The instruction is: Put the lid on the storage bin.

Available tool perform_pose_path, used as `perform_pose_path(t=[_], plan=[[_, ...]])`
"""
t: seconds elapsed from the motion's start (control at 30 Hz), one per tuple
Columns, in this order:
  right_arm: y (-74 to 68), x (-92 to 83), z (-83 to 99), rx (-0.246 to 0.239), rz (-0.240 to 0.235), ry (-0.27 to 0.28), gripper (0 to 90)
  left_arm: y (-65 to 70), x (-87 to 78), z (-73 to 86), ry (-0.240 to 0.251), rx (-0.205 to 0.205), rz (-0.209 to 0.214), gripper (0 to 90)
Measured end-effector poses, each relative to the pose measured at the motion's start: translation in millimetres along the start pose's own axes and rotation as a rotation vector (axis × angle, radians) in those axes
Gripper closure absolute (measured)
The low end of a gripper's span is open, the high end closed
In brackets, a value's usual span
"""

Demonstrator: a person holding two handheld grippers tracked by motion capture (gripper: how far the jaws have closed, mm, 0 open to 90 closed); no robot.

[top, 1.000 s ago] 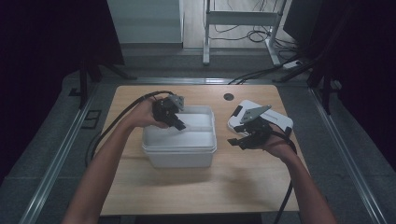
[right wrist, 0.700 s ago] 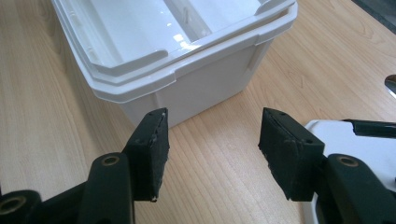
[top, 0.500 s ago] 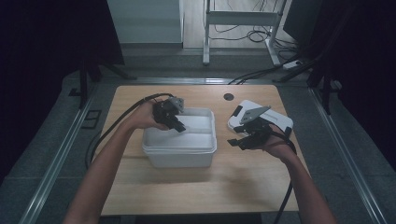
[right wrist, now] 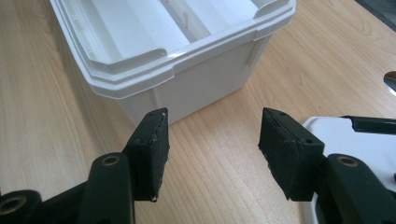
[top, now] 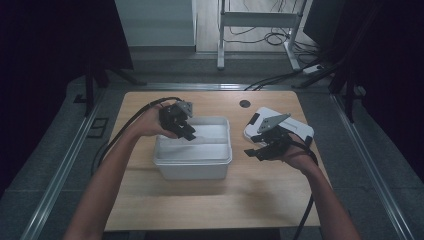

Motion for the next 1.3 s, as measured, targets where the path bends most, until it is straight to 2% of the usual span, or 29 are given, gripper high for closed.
perform_pose_path(t=[0.17, 0.33, 0.37, 0.67, 0.8, 0.93, 1.13, 1.3], plan=[[0.3, -0.3, -0.8, -0.002, 0.009, 0.002, 42.4, 1.5, -8.0, 1.4, 0.006, -0.002, -0.027, 59.1], [5.3, -2.9, -1.0, -0.001, 0.024, 0.007, 40.9, 5.0, -25.1, 8.4, 0.024, -0.013, -0.088, 49.3], [7.5, -3.9, -0.9, 0.0, 0.029, 0.005, 40.8, 7.4, -30.8, 12.7, 0.05, -0.028, -0.11, 48.6], [40.7, -10.3, -2.6, 0.032, 0.098, -0.013, 41.4, 26.2, -57.6, 52.5, 0.075, -0.133, -0.202, 45.9], [53.3, -8.9, -2.5, 0.049, 0.123, -0.032, 41.4, 33.1, -62.4, 66.4, 0.089, -0.16, -0.252, 44.7], [59.2, -7.0, -1.9, 0.062, 0.123, -0.042, 40.8, 38.0, -64.0, 77.0, 0.113, -0.178, -0.282, 42.7], [65.0, -6.7, -2.7, 0.05, 0.139, -0.063, 40.6, 42.3, -65.3, 90.3, 0.129, -0.205, -0.314, 41.7], [68.9, -8.1, -5.7, 0.037, 0.159, -0.079, 40.8, 48.0, -70.0, 101.8, 0.132, -0.232, -0.36, 40.9]])
Point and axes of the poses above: each handheld gripper's, and its own axes: x roughly forward along the jaws, z roughly out of its underside, y roughly to its right, the point moved 6 cm from there along x, roughly forward along the jaws, and after that the axes turned 14 degrees about x, right-handed, at the moved point
